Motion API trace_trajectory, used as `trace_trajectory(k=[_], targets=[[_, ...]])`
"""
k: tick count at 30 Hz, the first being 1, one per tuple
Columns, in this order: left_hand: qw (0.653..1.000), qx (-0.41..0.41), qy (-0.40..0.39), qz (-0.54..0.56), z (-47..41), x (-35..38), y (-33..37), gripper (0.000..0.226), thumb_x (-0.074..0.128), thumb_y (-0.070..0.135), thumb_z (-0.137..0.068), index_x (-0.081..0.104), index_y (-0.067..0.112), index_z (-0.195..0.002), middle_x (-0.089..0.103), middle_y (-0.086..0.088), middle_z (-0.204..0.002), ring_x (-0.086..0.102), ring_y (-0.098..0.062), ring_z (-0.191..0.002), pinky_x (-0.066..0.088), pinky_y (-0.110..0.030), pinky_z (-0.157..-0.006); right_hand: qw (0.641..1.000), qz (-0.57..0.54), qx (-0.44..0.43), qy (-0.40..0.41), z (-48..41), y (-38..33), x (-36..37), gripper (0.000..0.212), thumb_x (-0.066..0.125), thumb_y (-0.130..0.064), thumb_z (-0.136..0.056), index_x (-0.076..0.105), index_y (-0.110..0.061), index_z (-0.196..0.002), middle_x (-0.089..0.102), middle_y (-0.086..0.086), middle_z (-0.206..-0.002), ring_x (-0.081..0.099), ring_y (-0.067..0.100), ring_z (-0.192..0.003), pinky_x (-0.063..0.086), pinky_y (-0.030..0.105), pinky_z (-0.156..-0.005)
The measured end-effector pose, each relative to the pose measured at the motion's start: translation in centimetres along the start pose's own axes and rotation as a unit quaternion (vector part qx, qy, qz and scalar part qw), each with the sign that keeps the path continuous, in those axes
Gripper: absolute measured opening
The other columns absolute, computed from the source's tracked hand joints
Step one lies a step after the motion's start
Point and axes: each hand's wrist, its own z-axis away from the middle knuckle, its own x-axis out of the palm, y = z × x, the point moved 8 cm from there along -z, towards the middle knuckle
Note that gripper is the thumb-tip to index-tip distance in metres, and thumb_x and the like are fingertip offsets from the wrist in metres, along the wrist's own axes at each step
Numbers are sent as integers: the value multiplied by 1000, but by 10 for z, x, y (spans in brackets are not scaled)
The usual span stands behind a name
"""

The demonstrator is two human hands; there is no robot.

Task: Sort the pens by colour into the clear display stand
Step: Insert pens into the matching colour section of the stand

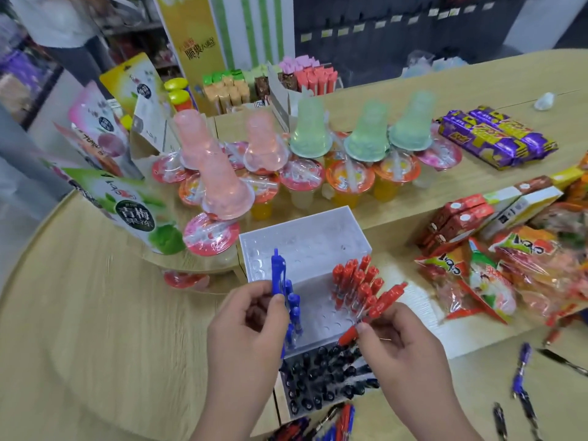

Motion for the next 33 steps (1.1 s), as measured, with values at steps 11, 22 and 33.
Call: trace_trajectory(k=[11, 22, 33], targets=[[999, 13, -36, 14, 7, -8, 12, 32, 68, 8, -86, 72, 39, -85, 69, -5, -76, 61, -29, -72, 54, -41, -69, 998, -12, -4, -57, 3, -4, 14, 14, 71, -15, -82, 65, -28, -80, 70, -5, -77, 68, 10, -71, 52, 16, -63], [999, 2, -32, -2, 32, -20, -4, 14, 72, 10, -83, 74, 24, -88, 65, -10, -75, 56, -22, -66, 47, -20, -59, 994, -2, -18, -104, 23, -7, 13, 12, 72, -9, -83, 64, -17, -79, 67, -4, -71, 60, 4, -54, 43, 8, -55], [999, -23, -33, -11, 61, -17, -26, 17, 70, 10, -86, 72, 27, -88, 66, 0, -75, 59, -21, -69, 50, -19, -61, 996, 10, 30, -85, 54, 36, -7, 12, 73, -12, -84, 66, -21, -80, 70, -2, -72, 69, 12, -69, 51, 15, -62]])
